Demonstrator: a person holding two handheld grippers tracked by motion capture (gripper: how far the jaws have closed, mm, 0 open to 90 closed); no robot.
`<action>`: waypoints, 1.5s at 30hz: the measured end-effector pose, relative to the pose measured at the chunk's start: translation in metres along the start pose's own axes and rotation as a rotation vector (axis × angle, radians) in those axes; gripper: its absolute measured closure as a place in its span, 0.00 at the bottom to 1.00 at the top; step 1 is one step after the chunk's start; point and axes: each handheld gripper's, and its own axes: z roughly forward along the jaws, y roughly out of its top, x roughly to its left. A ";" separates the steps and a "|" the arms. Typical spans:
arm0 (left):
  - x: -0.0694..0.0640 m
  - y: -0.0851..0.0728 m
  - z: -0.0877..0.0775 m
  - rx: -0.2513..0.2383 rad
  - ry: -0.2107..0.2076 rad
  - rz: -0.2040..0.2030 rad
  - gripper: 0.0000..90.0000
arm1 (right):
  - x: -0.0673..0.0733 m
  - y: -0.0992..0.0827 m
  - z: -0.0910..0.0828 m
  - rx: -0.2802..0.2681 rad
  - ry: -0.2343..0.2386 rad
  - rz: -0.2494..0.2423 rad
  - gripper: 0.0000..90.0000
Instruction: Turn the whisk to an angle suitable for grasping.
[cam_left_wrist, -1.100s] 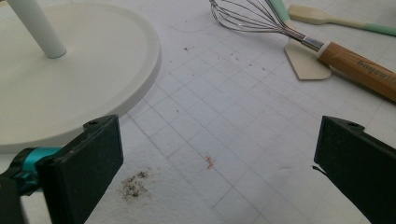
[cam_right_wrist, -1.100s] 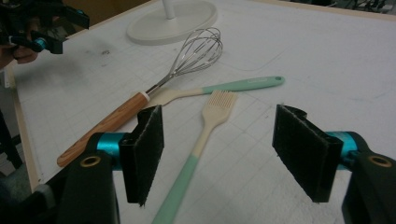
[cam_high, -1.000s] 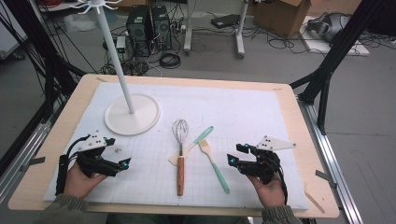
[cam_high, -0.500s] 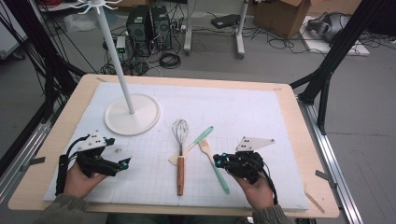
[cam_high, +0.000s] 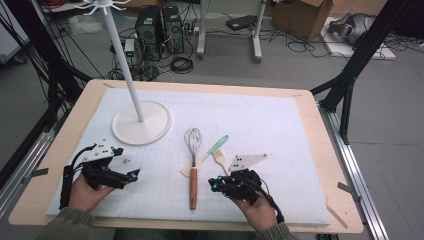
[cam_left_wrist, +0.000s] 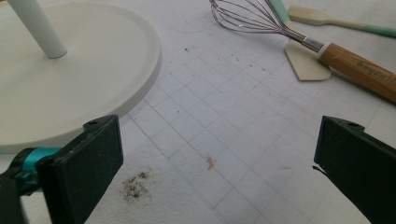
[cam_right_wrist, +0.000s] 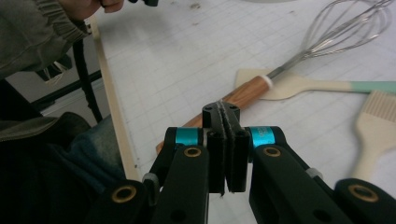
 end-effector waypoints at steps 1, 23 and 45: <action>0.000 0.000 0.000 -0.002 0.000 0.000 0.02 | 0.000 0.000 0.000 0.000 0.000 0.000 0.99; 0.000 0.000 0.001 0.004 -0.003 0.005 0.02 | 0.024 0.002 0.061 0.113 0.088 -0.024 0.99; 0.000 0.000 0.000 -0.004 -0.005 -0.004 0.02 | 0.040 -0.002 0.078 0.238 0.006 -0.102 0.99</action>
